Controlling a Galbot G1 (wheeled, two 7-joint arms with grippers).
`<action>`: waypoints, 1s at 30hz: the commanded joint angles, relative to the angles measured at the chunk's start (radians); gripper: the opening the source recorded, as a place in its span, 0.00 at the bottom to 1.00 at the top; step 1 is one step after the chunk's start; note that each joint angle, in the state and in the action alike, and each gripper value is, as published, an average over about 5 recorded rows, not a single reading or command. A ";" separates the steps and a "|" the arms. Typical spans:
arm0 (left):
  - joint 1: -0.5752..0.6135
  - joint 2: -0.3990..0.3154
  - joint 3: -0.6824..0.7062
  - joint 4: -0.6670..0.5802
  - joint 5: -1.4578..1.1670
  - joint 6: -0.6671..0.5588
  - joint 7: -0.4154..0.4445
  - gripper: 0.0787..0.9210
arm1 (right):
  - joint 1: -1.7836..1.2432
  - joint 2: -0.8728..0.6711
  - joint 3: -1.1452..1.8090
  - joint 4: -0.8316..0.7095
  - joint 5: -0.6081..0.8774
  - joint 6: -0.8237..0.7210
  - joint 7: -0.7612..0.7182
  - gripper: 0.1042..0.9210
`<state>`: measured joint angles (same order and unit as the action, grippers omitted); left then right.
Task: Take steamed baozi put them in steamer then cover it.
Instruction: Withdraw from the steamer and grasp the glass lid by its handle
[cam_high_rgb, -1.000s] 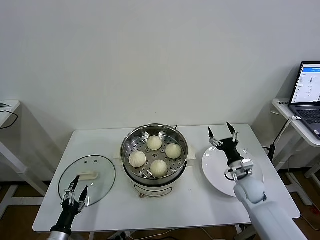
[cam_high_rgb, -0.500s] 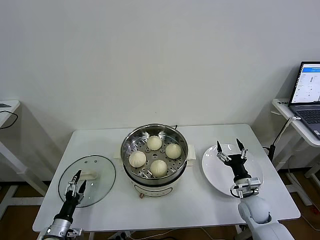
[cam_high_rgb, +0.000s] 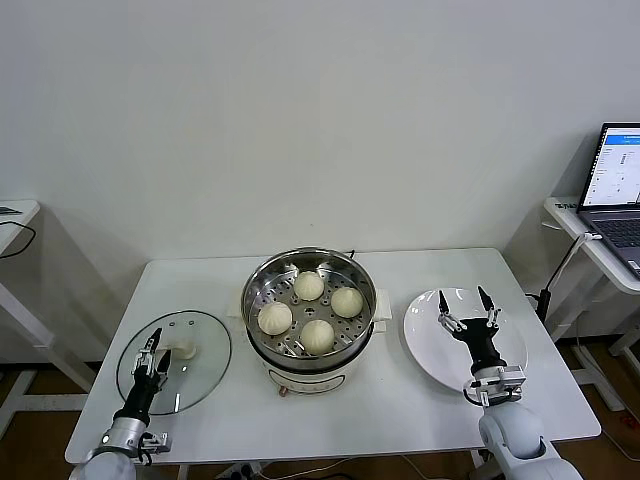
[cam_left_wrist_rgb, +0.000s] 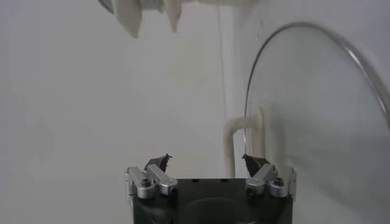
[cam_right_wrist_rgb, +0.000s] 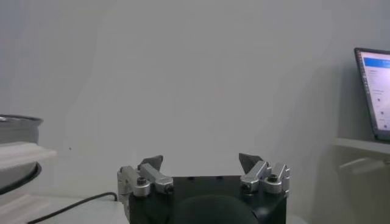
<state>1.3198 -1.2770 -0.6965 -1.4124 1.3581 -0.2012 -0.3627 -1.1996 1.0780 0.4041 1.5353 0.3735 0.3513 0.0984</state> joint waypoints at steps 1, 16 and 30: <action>-0.054 -0.002 0.003 0.060 0.009 0.012 0.002 0.88 | -0.012 0.005 0.010 0.000 -0.004 0.003 0.002 0.88; -0.062 -0.003 0.010 0.092 0.007 0.002 0.011 0.66 | -0.004 0.002 0.013 0.010 -0.009 0.000 0.011 0.88; -0.069 -0.016 0.015 0.070 -0.002 0.005 0.027 0.18 | -0.008 0.014 0.014 0.016 -0.017 0.000 0.017 0.88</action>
<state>1.2599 -1.2918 -0.6829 -1.3409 1.3583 -0.1985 -0.3380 -1.2069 1.0888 0.4182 1.5499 0.3582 0.3509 0.1143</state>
